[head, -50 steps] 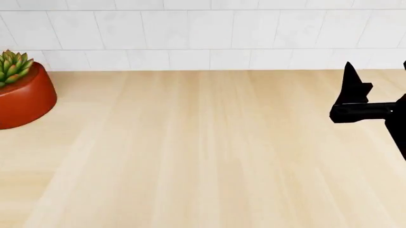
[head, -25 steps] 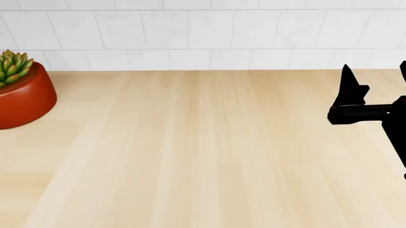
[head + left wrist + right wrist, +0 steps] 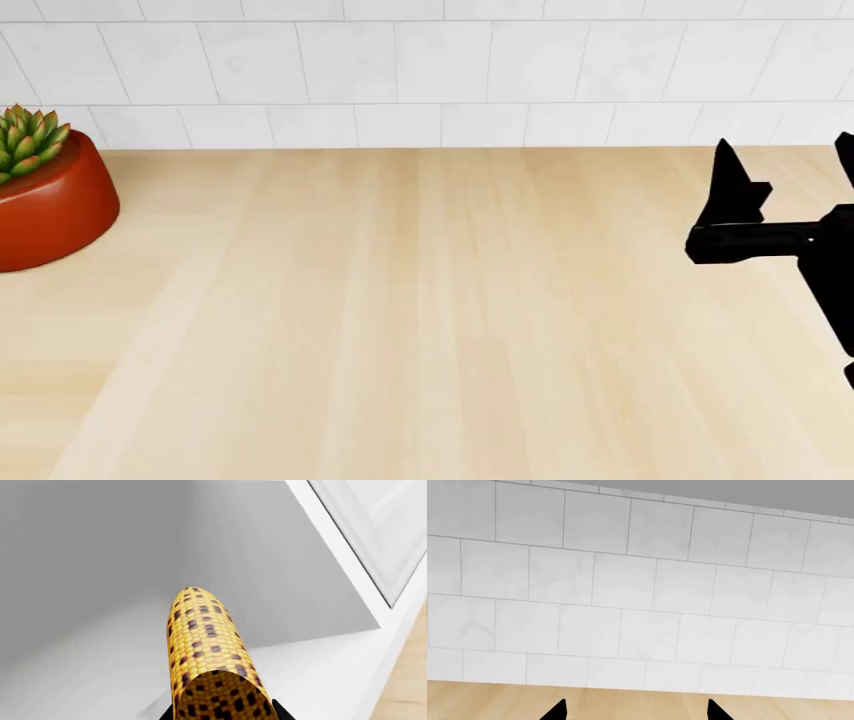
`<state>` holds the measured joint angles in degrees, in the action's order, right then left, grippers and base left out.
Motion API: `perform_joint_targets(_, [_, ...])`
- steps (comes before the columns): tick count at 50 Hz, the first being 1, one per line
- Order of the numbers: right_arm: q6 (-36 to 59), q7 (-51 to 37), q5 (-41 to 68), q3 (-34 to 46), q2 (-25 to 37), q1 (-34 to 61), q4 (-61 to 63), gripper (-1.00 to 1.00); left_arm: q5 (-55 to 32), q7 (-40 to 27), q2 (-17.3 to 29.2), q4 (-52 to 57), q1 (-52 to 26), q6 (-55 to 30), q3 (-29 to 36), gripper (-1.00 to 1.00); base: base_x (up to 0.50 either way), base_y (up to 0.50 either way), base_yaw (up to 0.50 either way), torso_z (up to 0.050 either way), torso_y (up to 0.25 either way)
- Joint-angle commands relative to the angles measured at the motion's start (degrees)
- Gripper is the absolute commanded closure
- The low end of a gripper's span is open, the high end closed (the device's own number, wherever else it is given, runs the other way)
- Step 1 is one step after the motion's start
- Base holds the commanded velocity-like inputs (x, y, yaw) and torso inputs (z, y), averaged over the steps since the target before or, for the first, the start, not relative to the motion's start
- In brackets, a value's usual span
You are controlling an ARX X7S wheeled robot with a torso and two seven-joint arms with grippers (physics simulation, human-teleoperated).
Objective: Pick the corn, beet from the counter and place them in the cabinet. Then close the cabinet.
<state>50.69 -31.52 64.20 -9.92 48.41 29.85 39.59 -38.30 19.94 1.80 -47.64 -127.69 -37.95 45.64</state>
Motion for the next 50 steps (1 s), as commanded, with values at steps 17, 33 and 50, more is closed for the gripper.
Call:
perform_joint_targets(17, [-0.2, -0.3, 0.3, 0.3, 0.2, 0.1, -0.2, -1.00, -30.9, -2.3, -1.8, -18.5, -6.0, 7.8, 27.9, 1.00, 0.00, 0.00, 0.00, 0.000, 0.000])
perform_joint_targets(33, [-1.2, 0.3, -0.6, 0.1, 0.1, -1.2, -0.5, -1.00, -38.7, -10.6, -1.7, -25.4, -5.9, 9.5, 31.9, 1.00, 0.00, 0.00, 0.00, 0.000, 0.000])
perform_joint_targets(50, [-1.9, 0.5, -0.9, 0.1, 0.1, -1.8, -0.8, -1.00, -39.1, -9.9, -1.8, -25.3, -4.7, 8.3, 33.4, -1.00, 0.00, 0.00, 0.00, 0.000, -0.001])
